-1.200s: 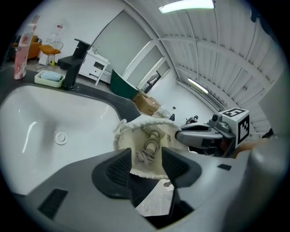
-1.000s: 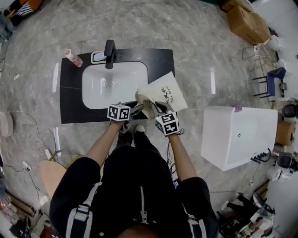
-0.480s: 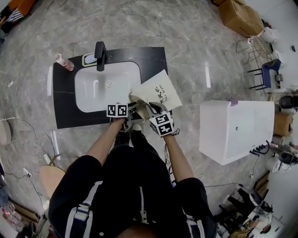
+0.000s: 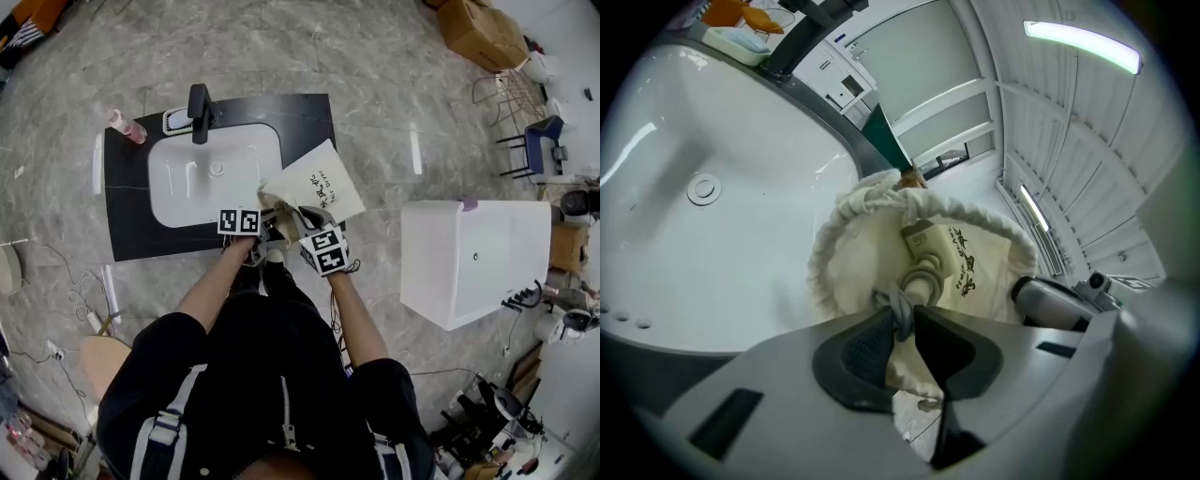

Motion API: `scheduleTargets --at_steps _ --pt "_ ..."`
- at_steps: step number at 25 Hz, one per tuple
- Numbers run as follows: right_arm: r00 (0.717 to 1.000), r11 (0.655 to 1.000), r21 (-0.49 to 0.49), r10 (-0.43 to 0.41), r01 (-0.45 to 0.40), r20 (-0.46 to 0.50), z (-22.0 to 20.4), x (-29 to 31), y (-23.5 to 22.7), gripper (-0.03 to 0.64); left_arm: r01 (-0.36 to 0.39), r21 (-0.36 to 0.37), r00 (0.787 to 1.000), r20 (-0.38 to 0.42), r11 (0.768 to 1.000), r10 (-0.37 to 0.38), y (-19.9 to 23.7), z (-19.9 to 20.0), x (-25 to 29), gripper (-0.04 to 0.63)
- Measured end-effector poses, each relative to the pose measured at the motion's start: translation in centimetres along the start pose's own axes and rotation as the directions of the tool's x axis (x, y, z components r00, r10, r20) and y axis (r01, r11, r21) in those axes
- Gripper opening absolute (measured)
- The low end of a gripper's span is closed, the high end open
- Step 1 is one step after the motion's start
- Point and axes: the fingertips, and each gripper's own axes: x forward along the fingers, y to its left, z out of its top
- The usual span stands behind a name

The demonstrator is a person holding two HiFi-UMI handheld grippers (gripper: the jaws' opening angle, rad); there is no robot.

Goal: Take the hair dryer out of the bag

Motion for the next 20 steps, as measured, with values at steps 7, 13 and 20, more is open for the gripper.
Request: scheduleTargets --at_steps 7,13,20 --pt "1.0 1.0 -0.005 -0.013 0.013 -0.006 -0.1 0.1 0.1 0.043 0.011 0.014 1.0 0.003 1.0 -0.011 -0.5 -0.2 -0.8 0.066" --pt "1.0 1.0 -0.008 -0.024 0.024 -0.003 -0.3 0.1 0.0 0.04 0.021 0.021 1.0 0.01 1.0 -0.021 -0.9 -0.3 -1.8 0.064" --pt "1.0 1.0 -0.008 -0.028 0.027 -0.003 -0.5 0.5 0.3 0.038 0.018 0.031 1.0 0.016 0.999 -0.018 -0.6 -0.7 -3.0 0.064"
